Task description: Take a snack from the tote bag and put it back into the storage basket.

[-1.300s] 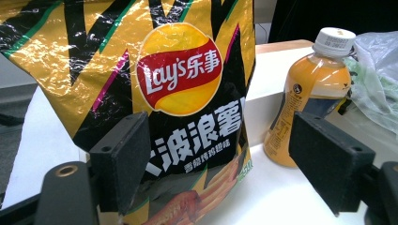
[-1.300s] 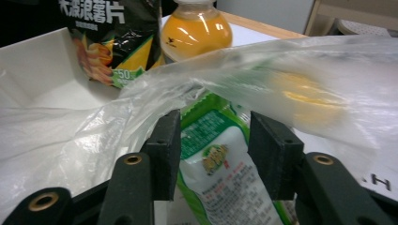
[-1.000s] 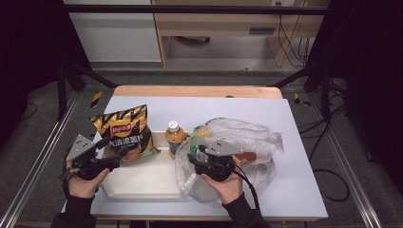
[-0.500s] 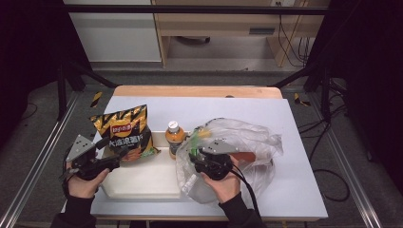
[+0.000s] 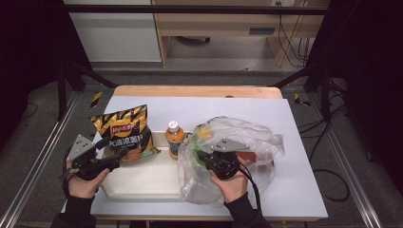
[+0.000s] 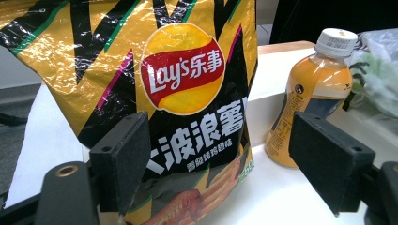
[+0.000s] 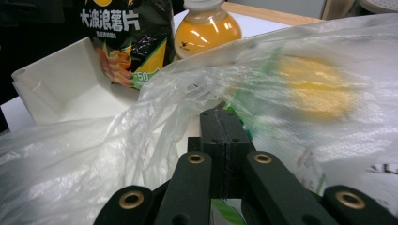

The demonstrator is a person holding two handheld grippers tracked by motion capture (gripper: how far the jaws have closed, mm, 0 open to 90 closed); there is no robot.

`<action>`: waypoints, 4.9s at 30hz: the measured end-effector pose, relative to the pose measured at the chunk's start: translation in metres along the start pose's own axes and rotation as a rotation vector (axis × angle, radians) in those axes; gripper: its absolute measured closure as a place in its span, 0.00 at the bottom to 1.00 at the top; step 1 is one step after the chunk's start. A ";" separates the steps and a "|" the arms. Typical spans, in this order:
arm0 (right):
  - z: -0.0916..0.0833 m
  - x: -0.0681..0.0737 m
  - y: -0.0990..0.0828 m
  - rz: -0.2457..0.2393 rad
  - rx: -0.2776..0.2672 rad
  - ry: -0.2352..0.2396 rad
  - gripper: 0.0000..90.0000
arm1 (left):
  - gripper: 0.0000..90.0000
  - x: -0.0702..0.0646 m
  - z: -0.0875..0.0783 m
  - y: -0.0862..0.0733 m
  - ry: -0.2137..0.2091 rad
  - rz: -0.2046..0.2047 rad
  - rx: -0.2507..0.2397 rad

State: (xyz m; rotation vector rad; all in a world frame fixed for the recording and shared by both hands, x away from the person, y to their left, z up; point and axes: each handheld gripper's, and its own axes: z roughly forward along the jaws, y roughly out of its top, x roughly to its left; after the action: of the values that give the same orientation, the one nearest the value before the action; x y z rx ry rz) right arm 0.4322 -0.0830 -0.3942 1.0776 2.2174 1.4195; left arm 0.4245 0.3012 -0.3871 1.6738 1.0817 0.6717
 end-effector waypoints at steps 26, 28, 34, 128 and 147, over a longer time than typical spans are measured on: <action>-0.053 -0.055 -0.017 0.080 0.016 -0.136 1.00 | 0.23 -0.002 0.003 -0.001 -0.003 0.003 0.010; -0.051 -0.054 -0.017 0.077 0.017 -0.136 1.00 | 0.23 -0.002 0.003 -0.002 -0.003 0.004 0.011; -0.044 -0.048 -0.017 0.063 0.013 -0.129 0.82 | 0.23 -0.002 0.003 -0.002 -0.004 0.004 0.012; -0.105 -0.038 0.099 -0.258 -0.216 -0.146 0.95 | 0.23 0.001 -0.001 0.000 -0.005 -0.002 -0.008; -0.023 0.026 0.124 -0.399 -0.158 0.051 0.95 | 0.23 0.006 -0.007 0.002 0.002 -0.015 -0.027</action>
State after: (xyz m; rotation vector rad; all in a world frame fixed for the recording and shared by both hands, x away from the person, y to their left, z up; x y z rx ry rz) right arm 0.4549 -0.0500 -0.2716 0.5151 2.1543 1.4215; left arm 0.4224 0.3096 -0.3833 1.6408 1.0811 0.6754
